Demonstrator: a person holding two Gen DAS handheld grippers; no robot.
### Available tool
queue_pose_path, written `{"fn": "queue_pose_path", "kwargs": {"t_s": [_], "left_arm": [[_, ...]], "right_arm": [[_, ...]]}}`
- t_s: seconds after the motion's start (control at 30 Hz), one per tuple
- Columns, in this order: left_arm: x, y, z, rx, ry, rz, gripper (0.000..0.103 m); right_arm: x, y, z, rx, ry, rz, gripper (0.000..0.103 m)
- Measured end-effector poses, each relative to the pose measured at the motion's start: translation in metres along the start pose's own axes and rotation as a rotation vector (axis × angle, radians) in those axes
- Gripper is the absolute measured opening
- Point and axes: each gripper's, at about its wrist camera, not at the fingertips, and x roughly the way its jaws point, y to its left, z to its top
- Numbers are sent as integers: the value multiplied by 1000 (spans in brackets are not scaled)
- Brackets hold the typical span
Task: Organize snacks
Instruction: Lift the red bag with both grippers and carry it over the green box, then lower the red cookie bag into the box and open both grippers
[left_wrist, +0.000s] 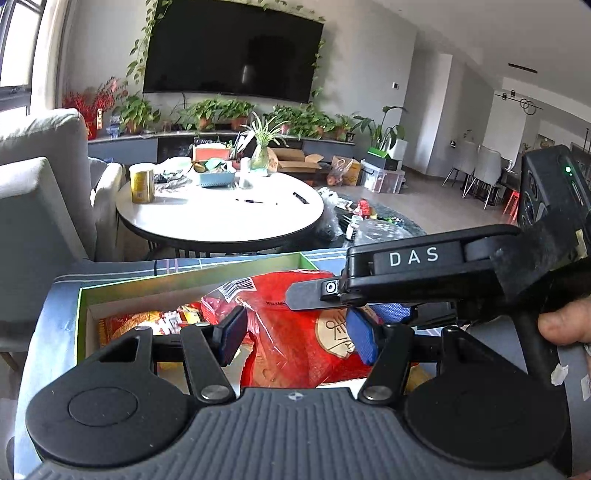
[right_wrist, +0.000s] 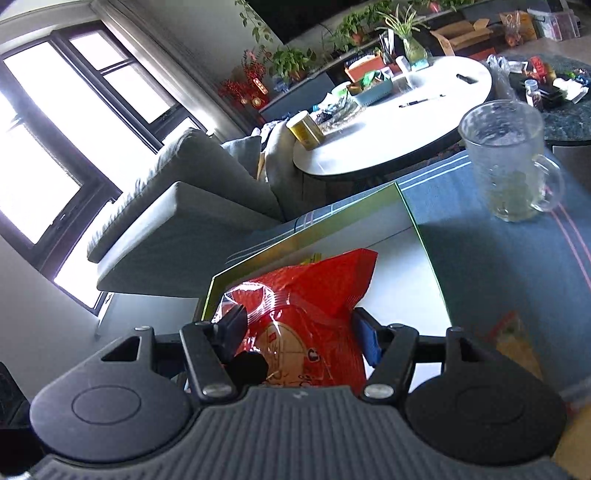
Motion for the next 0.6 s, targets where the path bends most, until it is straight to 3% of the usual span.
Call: {"fn": "queue_pose_path", "kwargs": {"t_s": [0.23,0.3,0.37,0.47,0.6], "left_arm": [[39,12,4,7,28,2,55],[47,13,6,6,39,-30,55],[52,11,5,30,40,-16,55],[51,9,1,73,41,34,55],[43,18,-1,19,58,44,56]], "right_arm": [[31,-12,18,-21,11,-50,64],[41,-18,21,-12,20,-33,64],[48,-20,23,5,41,-6,64],[51,-16,23,-23,-5,-54,64],[39,-18,23,-38,-38,-92,64]]}}
